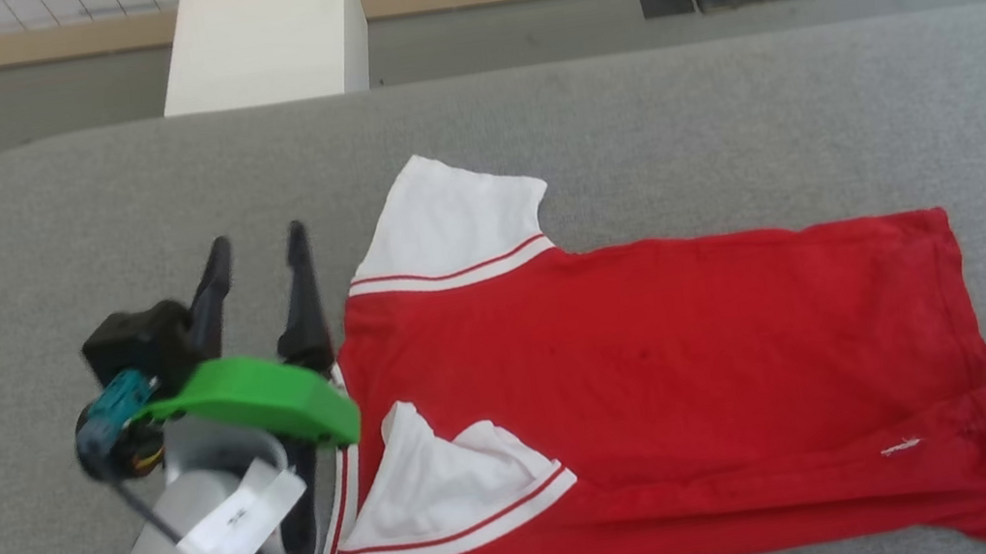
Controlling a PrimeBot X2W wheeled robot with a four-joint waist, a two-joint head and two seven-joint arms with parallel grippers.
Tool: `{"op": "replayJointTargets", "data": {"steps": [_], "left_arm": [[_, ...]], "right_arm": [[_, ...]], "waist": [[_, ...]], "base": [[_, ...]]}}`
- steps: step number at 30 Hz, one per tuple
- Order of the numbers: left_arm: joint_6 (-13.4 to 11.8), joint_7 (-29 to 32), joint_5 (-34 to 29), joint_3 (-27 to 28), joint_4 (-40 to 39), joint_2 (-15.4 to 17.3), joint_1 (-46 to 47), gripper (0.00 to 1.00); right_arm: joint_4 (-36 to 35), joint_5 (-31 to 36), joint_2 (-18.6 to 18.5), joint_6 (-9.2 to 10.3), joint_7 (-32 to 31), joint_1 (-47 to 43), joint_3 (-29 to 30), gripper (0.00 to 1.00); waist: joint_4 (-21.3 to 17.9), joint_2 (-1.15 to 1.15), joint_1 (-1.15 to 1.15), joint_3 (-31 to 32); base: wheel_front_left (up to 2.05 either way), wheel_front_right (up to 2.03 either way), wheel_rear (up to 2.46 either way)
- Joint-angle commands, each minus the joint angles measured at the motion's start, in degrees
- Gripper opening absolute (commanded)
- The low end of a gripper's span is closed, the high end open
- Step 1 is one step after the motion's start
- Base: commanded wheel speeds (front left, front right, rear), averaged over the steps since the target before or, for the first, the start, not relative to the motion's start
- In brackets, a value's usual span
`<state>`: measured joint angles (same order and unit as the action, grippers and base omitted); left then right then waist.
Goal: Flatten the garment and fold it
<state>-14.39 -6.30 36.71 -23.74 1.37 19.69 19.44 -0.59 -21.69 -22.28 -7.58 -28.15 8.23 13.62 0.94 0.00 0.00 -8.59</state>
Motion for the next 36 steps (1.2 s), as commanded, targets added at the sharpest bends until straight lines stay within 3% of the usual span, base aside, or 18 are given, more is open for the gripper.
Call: {"op": "replayJointTargets", "data": {"steps": [1, 8, 12, 22, 28, 33, 34, 35, 36], "left_arm": [[1.12, -1.19, -0.78, -0.58, 2.09, -0.97, 2.67, 1.0], [4.9, -1.05, -2.01, -3.8, 14.1, -5.21, 14.2, 1.0], [6.02, 2.75, -1.26, -4.59, 22.2, -8.02, 22.38, 1.0], [5.67, 23.93, -0.47, -7.52, 41.24, -11.7, 43.29, 1.0], [5.0, 37.93, -1.65, -11.45, 48.76, -12.1, 48.39, 1.0], [4.82, 45.41, -0.56, -12.54, 52.13, -12.71, 47.84, 1.0], [4.77, 46.69, -0.36, -12.78, 52.62, -12.79, 47.39, 0.89], [4.91, 47.14, -0.27, -12.94, 52.71, -12.77, 47.08, 0.49], [4.85, 46.59, -0.03, -12.68, 52.48, -12.65, 46.77, 0.0]], "right_arm": [[0.4, -0.42, -0.68, 0.09, 1.12, 1.69, -0.5, 1.0], [1.16, -2.39, -3.93, 0.09, 2.7, 5.87, -2.76, 1.0], [0.99, -3.2, -5.62, 0.09, 2.65, 7.98, -3.72, 1.0], [0.02, -4.94, -7.02, 0.09, 3.25, 11.18, -6.5, 1.0], [-0.17, -5.55, -7.4, 0.09, 3.77, 11.01, -6.69, 1.0], [-0.23, -5.74, -7.54, 0.09, 4.13, 10.62, -6.53, 1.0], [-0.24, -5.77, -7.59, 0.09, 4.18, 10.49, -6.45, 1.0], [-0.24, -5.82, -7.59, 0.09, 4.21, 10.41, -6.42, 1.0], [-0.24, -5.86, -7.6, 0.09, 4.22, 10.32, -6.43, 1.0]], "waist": [[0.07, 0.0, 0.0, -3.56], [0.44, 0.0, 0.0, -9.84], [0.49, 0.0, 0.0, -12.92], [-1.55, 0.0, 0.0, -18.42], [-2.64, 0.0, 0.0, -19.65], [-3.32, 0.0, 0.0, -20.16], [-3.35, 0.0, 0.0, -20.24], [-3.37, 0.0, 0.0, -20.26], [-3.41, 0.0, 0.0, -20.27]], "base": [[0.0, 0.0, 0.0], [0.0, 0.0, 0.0], [0.0, 0.0, 0.0], [0.0, 0.0, 0.0], [0.0, 0.0, 0.0], [0.0, 0.0, 0.0], [0.0, 0.0, 0.0], [0.0, 0.0, 0.0], [0.0, 0.0, 0.0]]}}
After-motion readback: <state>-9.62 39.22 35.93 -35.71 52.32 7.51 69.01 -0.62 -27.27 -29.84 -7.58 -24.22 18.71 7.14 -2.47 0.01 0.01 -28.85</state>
